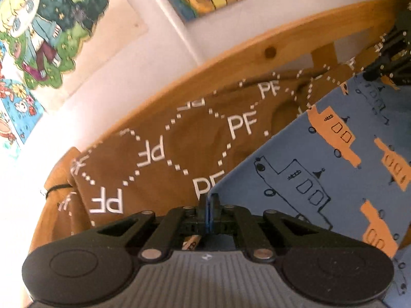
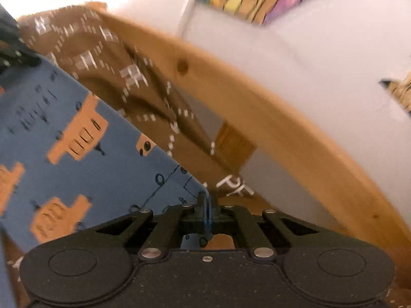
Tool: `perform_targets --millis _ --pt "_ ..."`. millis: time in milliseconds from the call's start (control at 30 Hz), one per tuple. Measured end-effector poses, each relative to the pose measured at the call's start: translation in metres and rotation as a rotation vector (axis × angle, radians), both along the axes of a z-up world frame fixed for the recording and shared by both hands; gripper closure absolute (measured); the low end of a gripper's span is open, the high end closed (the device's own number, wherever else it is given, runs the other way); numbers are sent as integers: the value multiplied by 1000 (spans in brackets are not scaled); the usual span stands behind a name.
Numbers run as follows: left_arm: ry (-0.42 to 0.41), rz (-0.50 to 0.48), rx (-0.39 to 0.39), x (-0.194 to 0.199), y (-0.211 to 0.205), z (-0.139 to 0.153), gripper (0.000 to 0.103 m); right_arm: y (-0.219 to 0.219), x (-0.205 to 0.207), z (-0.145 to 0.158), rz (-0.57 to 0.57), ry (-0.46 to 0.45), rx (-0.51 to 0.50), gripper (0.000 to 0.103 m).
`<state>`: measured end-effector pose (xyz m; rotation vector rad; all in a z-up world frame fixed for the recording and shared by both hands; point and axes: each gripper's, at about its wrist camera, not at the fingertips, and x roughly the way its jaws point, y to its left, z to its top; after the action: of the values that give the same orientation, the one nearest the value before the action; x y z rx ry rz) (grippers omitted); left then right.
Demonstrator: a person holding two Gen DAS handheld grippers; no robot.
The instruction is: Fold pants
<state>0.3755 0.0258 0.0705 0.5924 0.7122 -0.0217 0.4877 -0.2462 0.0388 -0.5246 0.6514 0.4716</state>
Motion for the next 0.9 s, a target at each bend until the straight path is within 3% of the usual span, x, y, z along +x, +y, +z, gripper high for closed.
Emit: perform_targets --millis 133,267,300,333,367,433,467,533,567,700,800,867,900 --pt "-7 -7 21 0 0 -4 100 6 6 -15 -33 -15 4 103" --pt "-11 -16 -44 0 6 4 100 6 2 -14 -37 -61 13 102" --pt "2 -43 -55 -2 8 5 95 5 2 -14 -34 -62 9 98" --pt "19 -81 -66 -3 10 5 89 4 3 -14 -28 -56 10 86" --pt "22 -106 -72 -7 15 7 82 1 3 -13 -14 -52 22 82" --pt "22 -112 -98 -13 25 11 38 -10 -2 -4 0 -70 91 67" --pt "21 -117 -135 -17 34 17 35 -15 -3 2 2 -71 143 61" --pt "33 -129 -202 -22 50 28 34 -22 -2 10 22 -67 230 36" --pt "36 -138 -231 -26 59 35 32 -23 -3 13 43 -67 249 34" --pt "44 -161 -271 -31 81 54 29 -5 -2 18 136 -42 249 31" --pt "96 -193 -306 -33 85 55 29 17 -4 16 206 -11 200 31" --pt "135 -213 -277 -36 80 49 31 28 -6 11 237 2 149 31" --pt "144 -216 -234 -37 75 44 38 34 -5 8 243 6 126 32"
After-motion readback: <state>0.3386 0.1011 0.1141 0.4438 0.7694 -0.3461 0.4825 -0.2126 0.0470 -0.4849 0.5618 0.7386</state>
